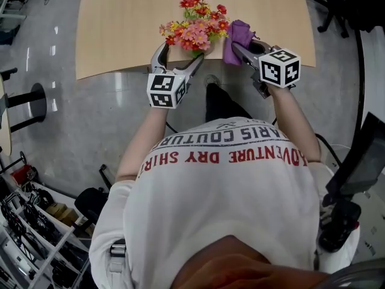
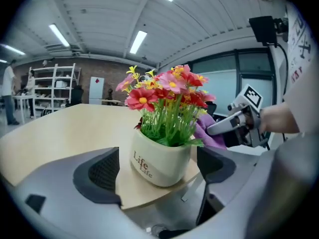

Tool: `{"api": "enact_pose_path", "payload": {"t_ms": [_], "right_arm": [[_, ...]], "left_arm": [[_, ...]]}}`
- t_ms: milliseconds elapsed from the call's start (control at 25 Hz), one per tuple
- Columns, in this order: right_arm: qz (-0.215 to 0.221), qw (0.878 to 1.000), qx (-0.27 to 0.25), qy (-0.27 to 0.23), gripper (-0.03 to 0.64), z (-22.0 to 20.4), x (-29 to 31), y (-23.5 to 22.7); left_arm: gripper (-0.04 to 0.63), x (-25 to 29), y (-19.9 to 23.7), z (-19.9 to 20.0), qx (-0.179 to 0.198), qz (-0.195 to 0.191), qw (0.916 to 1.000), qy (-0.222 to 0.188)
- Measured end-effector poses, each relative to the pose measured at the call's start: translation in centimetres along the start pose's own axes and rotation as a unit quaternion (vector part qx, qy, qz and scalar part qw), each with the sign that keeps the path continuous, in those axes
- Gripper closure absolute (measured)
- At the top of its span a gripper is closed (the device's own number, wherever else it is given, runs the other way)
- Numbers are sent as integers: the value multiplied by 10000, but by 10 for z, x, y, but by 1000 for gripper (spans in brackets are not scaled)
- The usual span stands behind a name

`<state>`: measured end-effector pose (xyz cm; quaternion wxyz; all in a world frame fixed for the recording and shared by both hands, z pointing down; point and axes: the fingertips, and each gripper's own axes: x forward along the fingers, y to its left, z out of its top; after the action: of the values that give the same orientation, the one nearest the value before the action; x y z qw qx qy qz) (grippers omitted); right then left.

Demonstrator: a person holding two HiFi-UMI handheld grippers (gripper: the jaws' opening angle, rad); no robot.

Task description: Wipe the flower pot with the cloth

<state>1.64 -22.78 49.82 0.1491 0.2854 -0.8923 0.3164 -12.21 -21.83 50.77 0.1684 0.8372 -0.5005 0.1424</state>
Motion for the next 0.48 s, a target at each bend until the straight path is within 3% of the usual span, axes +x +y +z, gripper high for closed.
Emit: {"api": "enact_pose_path", "payload": {"t_ms": [240,480], "right_arm": [[-93,9999,5,-44,572,-21,-32,20],[-344,9994,48,1,572,-51,-55,17]], "left_arm": [[117,-1,-18,-2,-285,1057,9940,-82],[112,24,-26,-15,-451,1527,9871,172]]}}
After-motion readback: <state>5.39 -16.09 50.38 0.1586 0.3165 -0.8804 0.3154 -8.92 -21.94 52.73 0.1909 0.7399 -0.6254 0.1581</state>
